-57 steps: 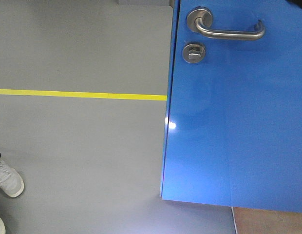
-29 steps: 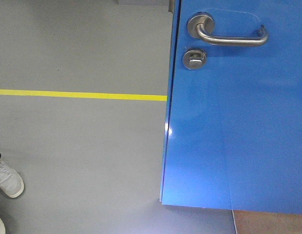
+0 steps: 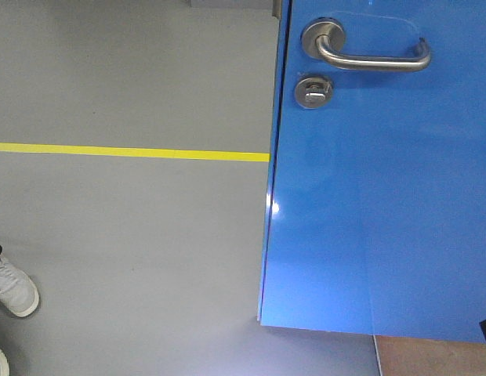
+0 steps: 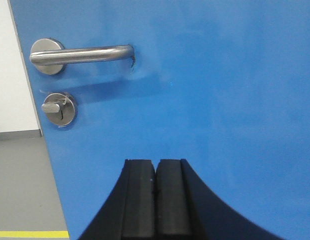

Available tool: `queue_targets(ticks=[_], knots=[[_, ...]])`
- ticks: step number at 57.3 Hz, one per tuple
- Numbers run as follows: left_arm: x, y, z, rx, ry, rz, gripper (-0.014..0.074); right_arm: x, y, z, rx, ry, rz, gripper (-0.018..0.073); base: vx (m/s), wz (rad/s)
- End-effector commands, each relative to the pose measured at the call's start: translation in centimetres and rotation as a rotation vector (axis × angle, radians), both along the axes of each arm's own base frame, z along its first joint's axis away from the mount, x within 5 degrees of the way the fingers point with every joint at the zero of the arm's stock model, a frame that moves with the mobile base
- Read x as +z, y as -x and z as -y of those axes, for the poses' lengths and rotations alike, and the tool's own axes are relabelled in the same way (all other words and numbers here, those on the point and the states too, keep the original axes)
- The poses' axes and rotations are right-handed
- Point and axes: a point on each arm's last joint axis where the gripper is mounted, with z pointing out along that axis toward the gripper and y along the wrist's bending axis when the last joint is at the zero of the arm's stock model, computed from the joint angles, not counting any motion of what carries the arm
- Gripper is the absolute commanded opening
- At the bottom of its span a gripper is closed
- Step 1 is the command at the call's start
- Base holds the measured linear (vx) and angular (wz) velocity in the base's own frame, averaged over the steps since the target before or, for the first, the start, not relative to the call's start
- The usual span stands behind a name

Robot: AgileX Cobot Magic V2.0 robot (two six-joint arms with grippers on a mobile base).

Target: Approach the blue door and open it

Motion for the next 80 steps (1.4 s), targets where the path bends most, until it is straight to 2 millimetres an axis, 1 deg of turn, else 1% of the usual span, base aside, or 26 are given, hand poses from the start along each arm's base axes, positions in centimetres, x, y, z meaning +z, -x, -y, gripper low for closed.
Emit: queue_targets(ticks=[1, 13, 22, 27, 45, 62, 80], knots=[[1.71, 0.05, 0.09, -0.011, 0.01, 0.123, 0.0073, 0.32, -0.09, 0.36, -0.044, 0.014, 0.038, 0.0012, 0.0, 0.0], [1.71, 0.05, 0.09, -0.011, 0.01, 0.123, 0.0073, 0.26, -0.09, 0.31, -0.039, 0.022, 0.032, 0.0012, 0.0, 0.0], [1.71, 0.05, 0.09, -0.011, 0.01, 0.123, 0.0073, 0.08, -0.1, 0.1, -0.021, 0.114, 0.016, 0.0012, 0.0, 0.0], [1.71, 0.05, 0.09, -0.011, 0.01, 0.123, 0.0073, 0.07, -0.1, 0.06, -0.015, 0.087, 0.014, 0.0012, 0.0, 0.0], [1.71, 0.05, 0.09, -0.011, 0.01, 0.123, 0.0073, 0.22, -0.09, 0.03, -0.012, 0.081, 0.031, 0.0012, 0.0, 0.0], [1.71, 0.05, 0.09, -0.011, 0.01, 0.123, 0.0073, 0.17, -0.09, 0.06, -0.008, -0.012, 0.021, 0.0012, 0.0, 0.0], [1.71, 0.05, 0.09, -0.011, 0.01, 0.123, 0.0073, 0.16, -0.09, 0.06, -0.008, -0.017, 0.02, 0.0012, 0.0, 0.0]])
